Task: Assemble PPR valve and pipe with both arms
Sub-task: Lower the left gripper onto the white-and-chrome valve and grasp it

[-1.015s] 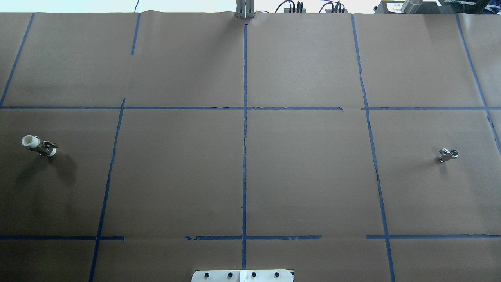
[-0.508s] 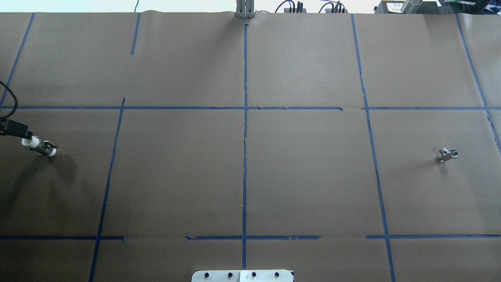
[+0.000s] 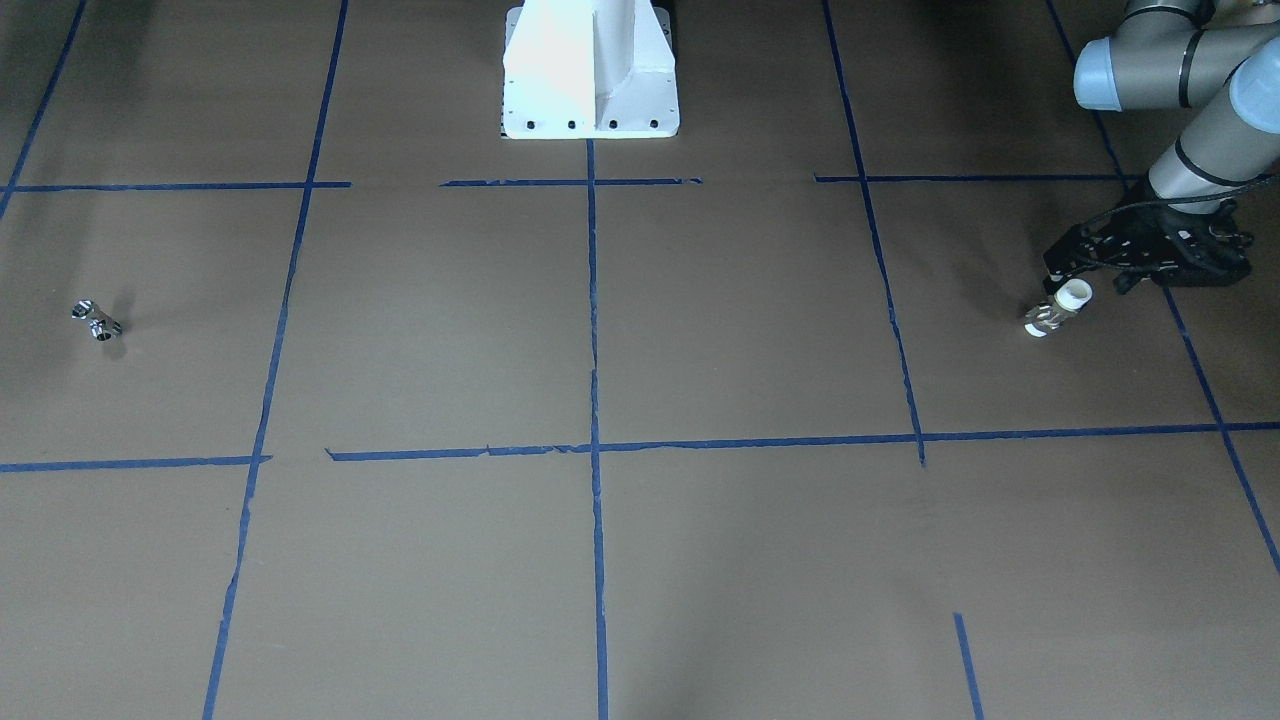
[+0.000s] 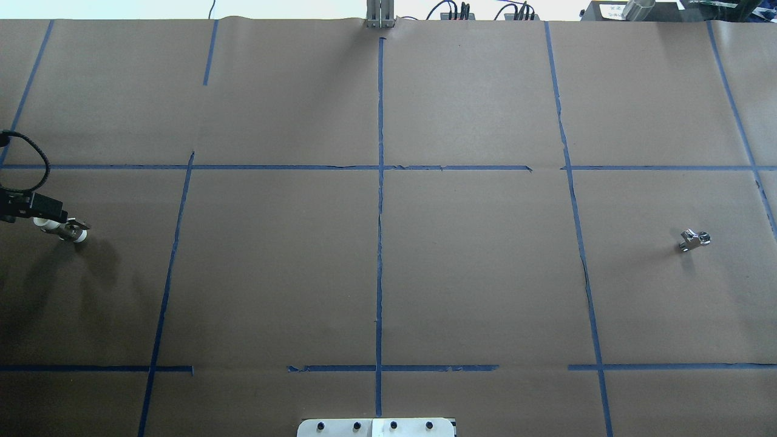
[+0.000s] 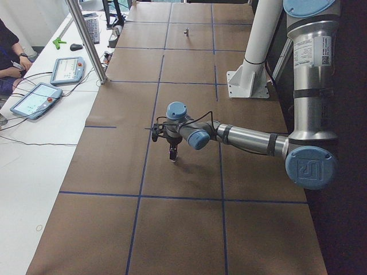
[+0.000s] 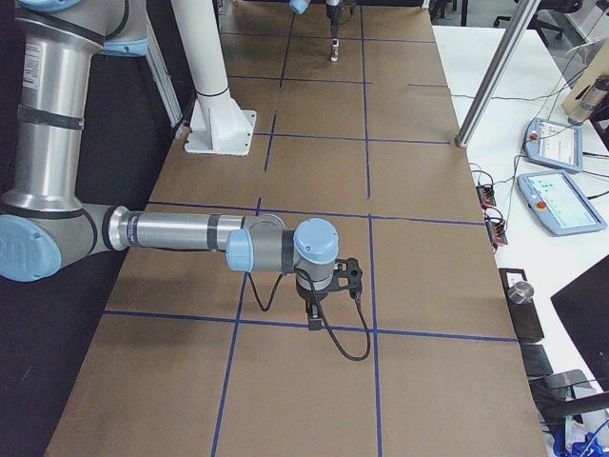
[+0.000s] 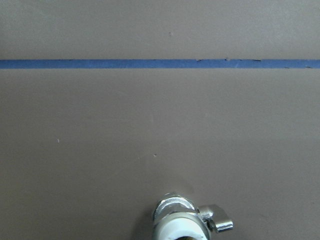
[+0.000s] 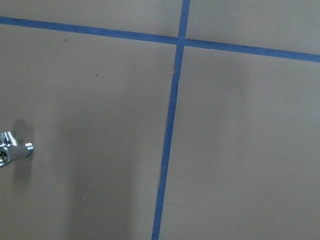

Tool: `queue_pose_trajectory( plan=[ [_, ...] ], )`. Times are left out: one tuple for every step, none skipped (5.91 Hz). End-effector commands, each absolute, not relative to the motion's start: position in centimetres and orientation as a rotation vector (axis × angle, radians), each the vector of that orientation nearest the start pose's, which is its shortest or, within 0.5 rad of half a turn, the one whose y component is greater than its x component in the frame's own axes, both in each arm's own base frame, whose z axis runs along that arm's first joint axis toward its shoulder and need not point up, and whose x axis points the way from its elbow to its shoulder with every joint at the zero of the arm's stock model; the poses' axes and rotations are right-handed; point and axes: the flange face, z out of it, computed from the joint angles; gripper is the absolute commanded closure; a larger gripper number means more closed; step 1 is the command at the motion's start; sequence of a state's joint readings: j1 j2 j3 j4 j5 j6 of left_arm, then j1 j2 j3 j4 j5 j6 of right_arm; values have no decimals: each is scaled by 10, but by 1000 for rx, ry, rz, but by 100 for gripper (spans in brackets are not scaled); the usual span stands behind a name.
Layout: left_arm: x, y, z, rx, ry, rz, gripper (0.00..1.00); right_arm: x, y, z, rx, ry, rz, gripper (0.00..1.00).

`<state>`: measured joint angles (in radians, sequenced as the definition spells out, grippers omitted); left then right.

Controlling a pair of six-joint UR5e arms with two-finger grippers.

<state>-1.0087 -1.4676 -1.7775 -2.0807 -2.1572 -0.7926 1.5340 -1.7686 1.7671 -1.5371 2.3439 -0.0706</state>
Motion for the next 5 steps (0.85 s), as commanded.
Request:
queue_pose_trajectory(
  plan=[
    [189, -444, 555, 104, 816, -35, 75, 48, -413, 648, 42, -774, -114, 0],
    [189, -443, 555, 103, 817, -35, 93, 48, -413, 649, 41, -773, -114, 0],
    [191, -447, 548, 113, 825, -30, 98, 47, -413, 649, 39, -775, -115, 0],
    [191, -447, 529, 126, 837, -31, 100, 46, -413, 649, 39, -775, -118, 0],
    [194, -452, 499, 75, 852, -169, 100, 45, -413, 648, 40, -775, -120, 0]
  ],
)
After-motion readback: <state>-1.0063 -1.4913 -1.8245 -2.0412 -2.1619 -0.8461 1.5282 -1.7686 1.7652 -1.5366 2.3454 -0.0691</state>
